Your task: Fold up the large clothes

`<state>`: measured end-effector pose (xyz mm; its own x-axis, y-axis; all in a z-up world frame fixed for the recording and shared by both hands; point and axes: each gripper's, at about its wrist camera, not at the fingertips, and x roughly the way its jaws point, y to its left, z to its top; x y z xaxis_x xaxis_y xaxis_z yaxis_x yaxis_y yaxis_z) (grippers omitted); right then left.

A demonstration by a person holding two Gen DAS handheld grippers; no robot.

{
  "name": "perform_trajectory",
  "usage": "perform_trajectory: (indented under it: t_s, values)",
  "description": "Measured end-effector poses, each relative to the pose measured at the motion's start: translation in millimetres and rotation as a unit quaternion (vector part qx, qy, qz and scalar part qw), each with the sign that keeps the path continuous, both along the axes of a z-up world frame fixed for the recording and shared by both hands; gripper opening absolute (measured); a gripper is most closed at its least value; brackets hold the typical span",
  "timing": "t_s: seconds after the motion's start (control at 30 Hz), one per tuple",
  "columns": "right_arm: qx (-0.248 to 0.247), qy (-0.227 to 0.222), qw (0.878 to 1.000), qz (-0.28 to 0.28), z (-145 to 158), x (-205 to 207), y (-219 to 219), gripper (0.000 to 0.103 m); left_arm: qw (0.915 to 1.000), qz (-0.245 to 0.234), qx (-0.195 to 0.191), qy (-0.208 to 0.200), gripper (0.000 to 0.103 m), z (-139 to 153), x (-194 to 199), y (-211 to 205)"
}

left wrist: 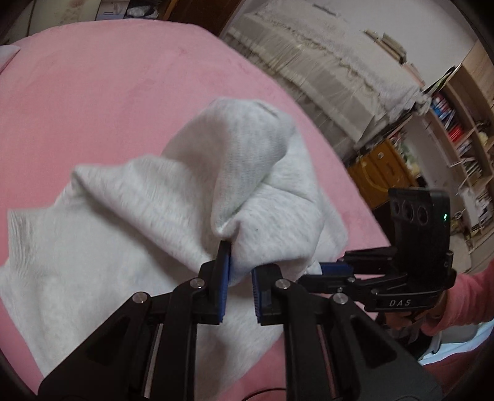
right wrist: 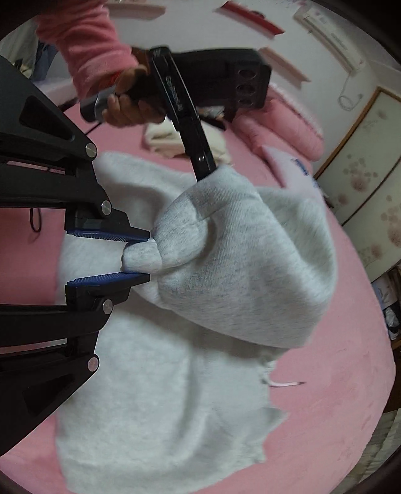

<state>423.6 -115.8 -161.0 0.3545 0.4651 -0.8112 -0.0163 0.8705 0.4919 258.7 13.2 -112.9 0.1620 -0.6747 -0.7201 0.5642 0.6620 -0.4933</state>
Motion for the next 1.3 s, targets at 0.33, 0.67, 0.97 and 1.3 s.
perform_trajectory:
  t_s: [0.33,0.67,0.97,1.3]
  values:
    - [-0.033,0.057,0.998,-0.010,-47,-9,29,0.029,0.9956,0.076,0.047,0.027,0.011,-78,-27,0]
    - [-0.052,0.020,0.998,0.029,46,-11,24,0.064,0.9672,0.234,0.008,0.098,0.072,-39,-83,52]
    - [-0.150,-0.080,0.982,0.087,136,99,64,0.077,0.9463,0.301,-0.014,0.118,0.072,-16,-118,25]
    - [-0.146,0.099,0.974,0.142,68,182,77,0.034,0.9373,0.306,-0.020,0.165,0.071,-33,-106,-19]
